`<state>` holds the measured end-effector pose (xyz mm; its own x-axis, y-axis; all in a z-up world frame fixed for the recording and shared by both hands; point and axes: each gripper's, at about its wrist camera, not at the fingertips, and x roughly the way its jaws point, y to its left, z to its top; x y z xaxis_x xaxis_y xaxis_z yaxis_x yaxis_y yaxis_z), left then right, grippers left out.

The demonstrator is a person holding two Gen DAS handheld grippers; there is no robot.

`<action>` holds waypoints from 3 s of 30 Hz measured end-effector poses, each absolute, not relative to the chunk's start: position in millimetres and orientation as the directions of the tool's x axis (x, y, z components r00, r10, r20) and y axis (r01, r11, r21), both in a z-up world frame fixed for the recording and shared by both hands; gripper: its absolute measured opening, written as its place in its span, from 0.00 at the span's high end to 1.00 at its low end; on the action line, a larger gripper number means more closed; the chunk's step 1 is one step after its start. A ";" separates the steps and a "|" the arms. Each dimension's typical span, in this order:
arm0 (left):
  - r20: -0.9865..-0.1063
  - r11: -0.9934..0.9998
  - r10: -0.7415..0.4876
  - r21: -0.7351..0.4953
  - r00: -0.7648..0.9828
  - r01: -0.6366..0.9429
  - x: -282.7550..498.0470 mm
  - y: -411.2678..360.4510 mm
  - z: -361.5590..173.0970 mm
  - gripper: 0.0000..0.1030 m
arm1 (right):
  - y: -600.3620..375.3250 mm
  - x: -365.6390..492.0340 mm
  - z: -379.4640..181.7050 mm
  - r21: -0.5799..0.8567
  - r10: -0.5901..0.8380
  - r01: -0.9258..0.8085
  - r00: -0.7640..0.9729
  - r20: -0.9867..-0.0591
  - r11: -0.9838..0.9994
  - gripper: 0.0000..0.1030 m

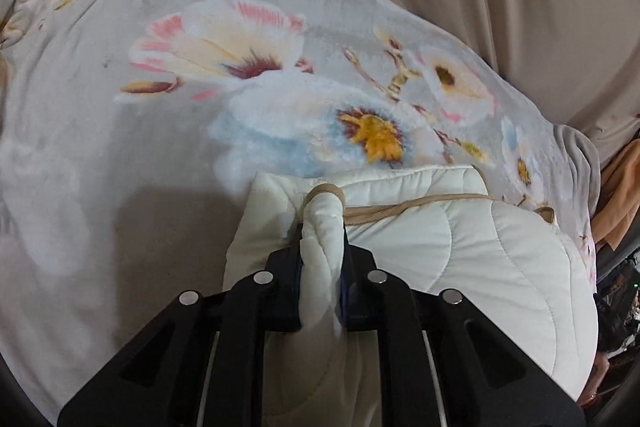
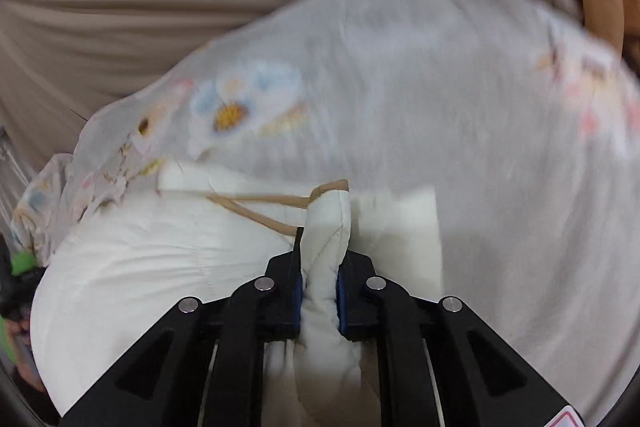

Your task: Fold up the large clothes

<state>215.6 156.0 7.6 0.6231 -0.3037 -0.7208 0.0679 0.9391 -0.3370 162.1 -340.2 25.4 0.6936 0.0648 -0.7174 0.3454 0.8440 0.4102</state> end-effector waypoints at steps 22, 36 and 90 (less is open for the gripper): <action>-0.650 0.905 -0.275 0.073 0.709 0.418 118.5 -4.9 50.7 0.47 | -134.8 136.9 102.2 0.119 0.189 -0.147 0.772 -0.607 0.982 0.73; -0.679 0.970 -0.100 0.097 0.727 0.223 221.5 48.3 22.5 0.31 | -292.2 196.8 42.2 0.184 -0.019 0.219 0.689 -0.725 0.958 0.75; -0.645 0.932 -0.236 0.062 0.727 0.358 128.8 48.6 52.5 0.17 | -225.4 140.5 93.5 0.260 0.111 0.069 0.778 -0.618 0.963 0.65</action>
<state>128.8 48.6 52.5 0.7266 -0.2364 -0.6450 0.3583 0.9315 0.0622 140.5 -225.4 93.5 0.7783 0.1109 -0.6180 0.0689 0.9632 0.2597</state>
